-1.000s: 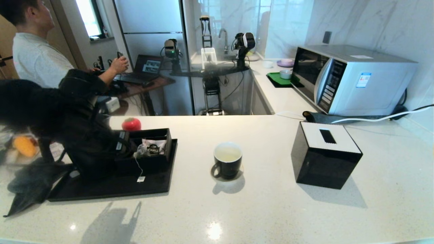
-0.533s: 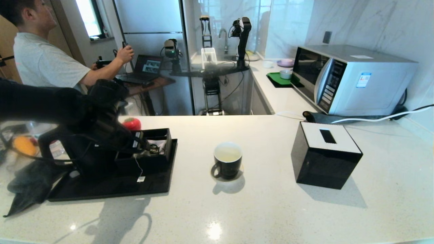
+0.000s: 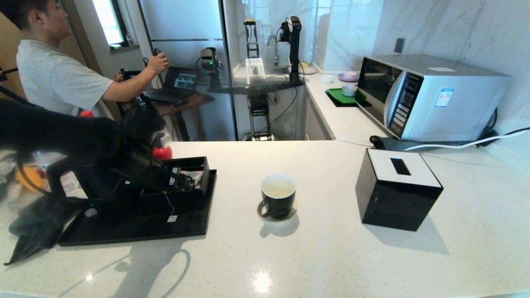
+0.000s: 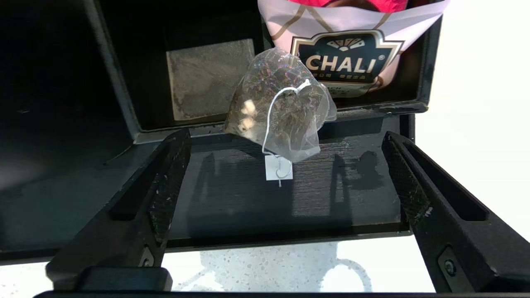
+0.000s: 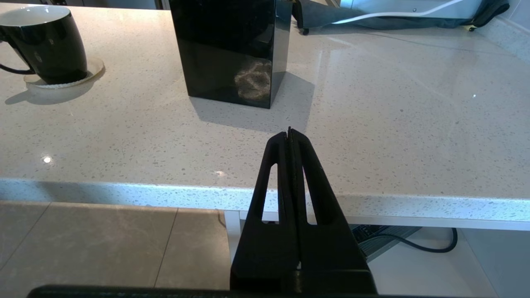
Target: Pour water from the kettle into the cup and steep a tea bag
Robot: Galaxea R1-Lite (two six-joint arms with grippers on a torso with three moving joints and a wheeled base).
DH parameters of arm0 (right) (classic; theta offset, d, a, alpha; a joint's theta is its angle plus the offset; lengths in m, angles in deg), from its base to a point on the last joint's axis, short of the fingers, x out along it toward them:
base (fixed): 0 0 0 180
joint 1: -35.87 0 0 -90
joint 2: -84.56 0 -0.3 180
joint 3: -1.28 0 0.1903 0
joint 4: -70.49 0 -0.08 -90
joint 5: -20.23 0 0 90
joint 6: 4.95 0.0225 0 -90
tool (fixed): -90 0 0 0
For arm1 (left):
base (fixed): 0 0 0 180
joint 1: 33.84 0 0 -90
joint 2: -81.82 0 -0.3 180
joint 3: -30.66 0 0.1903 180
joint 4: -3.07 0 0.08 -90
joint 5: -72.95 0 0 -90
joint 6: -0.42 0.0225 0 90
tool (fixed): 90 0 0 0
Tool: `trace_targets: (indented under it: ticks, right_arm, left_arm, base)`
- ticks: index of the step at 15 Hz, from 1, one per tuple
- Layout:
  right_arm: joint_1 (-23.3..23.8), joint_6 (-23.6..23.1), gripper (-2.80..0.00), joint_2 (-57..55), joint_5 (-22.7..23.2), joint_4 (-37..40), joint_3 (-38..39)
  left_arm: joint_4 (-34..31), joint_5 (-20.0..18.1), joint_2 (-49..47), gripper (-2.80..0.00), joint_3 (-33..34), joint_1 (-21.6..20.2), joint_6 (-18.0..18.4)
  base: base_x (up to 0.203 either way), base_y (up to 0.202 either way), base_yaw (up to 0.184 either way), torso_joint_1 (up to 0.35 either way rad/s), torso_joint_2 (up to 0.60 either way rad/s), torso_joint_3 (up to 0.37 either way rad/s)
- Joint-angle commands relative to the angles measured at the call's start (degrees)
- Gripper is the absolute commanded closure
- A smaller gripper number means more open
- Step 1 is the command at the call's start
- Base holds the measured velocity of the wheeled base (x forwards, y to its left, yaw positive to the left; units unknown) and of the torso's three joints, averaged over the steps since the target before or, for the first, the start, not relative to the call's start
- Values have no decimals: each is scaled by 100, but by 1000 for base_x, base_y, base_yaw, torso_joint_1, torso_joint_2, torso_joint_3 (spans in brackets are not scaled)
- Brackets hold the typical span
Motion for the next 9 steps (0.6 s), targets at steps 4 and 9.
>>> trace_targets:
  ticks: [4, 9]
  right_arm:
    - [0, -3, 0, -7, 3, 0, 0]
    - [8, -3, 0, -7, 3, 0, 0]
  left_arm:
    - [150, -5, -177, -280, -16, 1, -64]
    - [159, -40, -278, -280, -110, 9, -64]
  base:
    - [0, 0, 0, 0, 0, 0]
    - [0, 0, 0, 0, 0, 0]
